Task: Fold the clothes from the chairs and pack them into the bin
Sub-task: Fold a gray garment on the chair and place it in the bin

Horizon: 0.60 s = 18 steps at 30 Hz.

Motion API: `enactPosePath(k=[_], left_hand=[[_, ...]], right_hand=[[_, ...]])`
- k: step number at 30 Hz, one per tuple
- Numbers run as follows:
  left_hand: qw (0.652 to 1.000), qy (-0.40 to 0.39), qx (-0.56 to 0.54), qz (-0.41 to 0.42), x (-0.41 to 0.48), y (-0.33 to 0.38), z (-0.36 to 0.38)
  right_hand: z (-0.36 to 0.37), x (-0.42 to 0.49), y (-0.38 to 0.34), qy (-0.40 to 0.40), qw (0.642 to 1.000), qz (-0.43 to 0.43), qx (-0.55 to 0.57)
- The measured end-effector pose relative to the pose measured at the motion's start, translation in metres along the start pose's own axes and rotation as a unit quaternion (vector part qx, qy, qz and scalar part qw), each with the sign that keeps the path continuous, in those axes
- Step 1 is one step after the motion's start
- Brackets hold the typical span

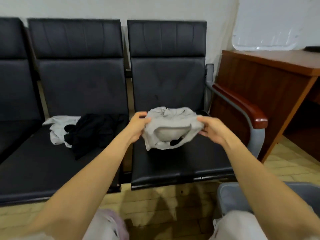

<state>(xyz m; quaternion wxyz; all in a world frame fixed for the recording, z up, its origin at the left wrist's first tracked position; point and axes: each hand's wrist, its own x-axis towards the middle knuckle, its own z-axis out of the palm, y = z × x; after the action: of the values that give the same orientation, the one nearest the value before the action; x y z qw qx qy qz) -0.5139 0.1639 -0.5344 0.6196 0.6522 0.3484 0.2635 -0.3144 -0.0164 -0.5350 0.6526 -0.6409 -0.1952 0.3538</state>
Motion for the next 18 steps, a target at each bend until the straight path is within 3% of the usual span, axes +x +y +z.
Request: enactPosePath(k=[3,5,7,10,11,14,16,18], left_hand=[[0.988,-0.021,-0.106,0.114,0.006,0.095,-0.003],[0.974,-0.038,-0.135,0.179,-0.003,0.152,-0.009],[0.965,-0.042,-0.128,0.224,-0.020,0.190,-0.015],[0.963,-0.020,-0.062,0.260,-0.044,0.218,-0.026],[0.964,-0.002,-0.048,0.262,-0.048,0.221,-0.031],[0.965,0.035,-0.015,0.260,-0.060,0.223,-0.045],[0.966,0.031,0.015,0.255,-0.065,0.219,-0.050],[0.967,0.021,0.041,0.250,-0.066,0.213,-0.051]], right_hand=[[0.016,-0.004,-0.089,-0.045,0.990,-0.120,0.057],[0.028,-0.019,-0.141,-0.086,0.980,-0.175,0.034],[0.034,-0.036,-0.179,-0.086,0.973,-0.203,-0.061],[0.033,-0.059,-0.213,-0.005,0.927,-0.235,-0.292],[0.032,-0.065,-0.221,0.029,0.916,-0.258,-0.305],[0.026,-0.077,-0.236,0.048,0.940,-0.302,-0.151],[0.025,-0.087,-0.237,-0.007,0.951,-0.300,-0.072],[0.025,-0.090,-0.232,-0.054,0.952,-0.291,-0.071]])
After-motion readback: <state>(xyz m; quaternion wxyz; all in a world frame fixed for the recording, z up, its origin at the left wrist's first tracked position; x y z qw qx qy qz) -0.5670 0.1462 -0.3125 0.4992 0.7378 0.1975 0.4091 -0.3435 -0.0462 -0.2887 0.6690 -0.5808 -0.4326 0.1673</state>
